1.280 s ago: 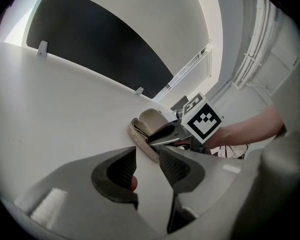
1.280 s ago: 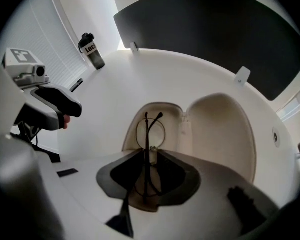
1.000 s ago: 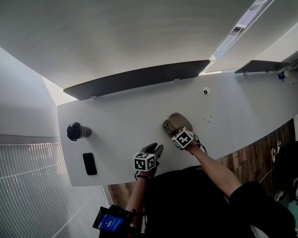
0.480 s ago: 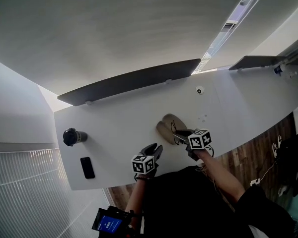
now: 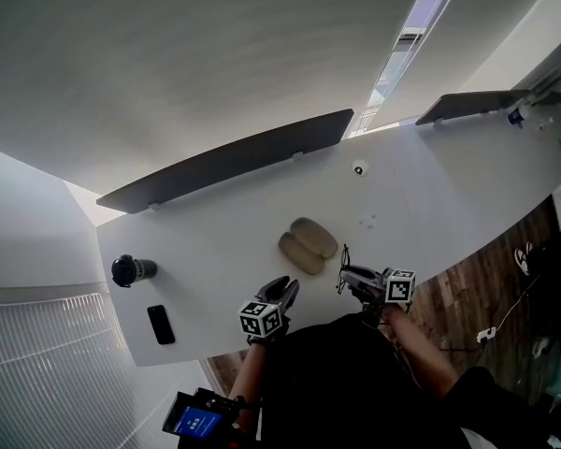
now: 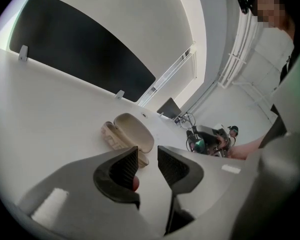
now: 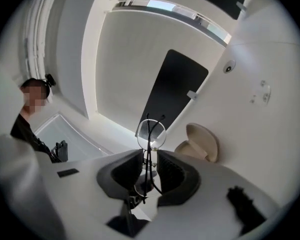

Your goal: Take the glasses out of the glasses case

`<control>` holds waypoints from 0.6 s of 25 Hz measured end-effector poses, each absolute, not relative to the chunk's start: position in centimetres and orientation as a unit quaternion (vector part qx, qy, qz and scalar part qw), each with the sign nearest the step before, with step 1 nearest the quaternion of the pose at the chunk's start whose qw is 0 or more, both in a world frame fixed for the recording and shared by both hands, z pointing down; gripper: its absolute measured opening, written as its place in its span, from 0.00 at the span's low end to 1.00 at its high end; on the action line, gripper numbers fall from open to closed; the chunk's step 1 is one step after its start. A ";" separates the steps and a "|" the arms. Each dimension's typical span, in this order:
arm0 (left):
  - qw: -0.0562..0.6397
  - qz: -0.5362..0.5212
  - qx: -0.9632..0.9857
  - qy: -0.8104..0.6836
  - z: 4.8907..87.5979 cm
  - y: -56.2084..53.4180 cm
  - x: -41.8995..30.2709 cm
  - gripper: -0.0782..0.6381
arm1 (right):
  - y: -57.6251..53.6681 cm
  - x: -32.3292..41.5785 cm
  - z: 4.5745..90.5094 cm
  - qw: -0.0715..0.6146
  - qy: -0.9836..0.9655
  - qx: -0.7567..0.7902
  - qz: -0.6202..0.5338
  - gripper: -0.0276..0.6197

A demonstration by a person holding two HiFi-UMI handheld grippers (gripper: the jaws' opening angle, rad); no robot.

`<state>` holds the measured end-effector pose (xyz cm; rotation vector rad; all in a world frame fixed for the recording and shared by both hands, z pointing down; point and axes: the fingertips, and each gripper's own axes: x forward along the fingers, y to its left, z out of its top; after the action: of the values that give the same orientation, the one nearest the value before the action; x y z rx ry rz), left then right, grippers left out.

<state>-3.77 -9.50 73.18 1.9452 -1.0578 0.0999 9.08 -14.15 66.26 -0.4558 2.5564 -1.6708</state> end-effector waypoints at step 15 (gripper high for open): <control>0.450 0.055 0.784 -0.425 73.0 -8.7 -1.6 0.29 | -13.7 15.6 78.8 -0.109 0.742 -0.268 -0.604 0.18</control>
<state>-1.61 -8.66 72.98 1.9377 -1.0508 0.1370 15.57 -13.67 78.81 -0.9070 2.5092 -2.0427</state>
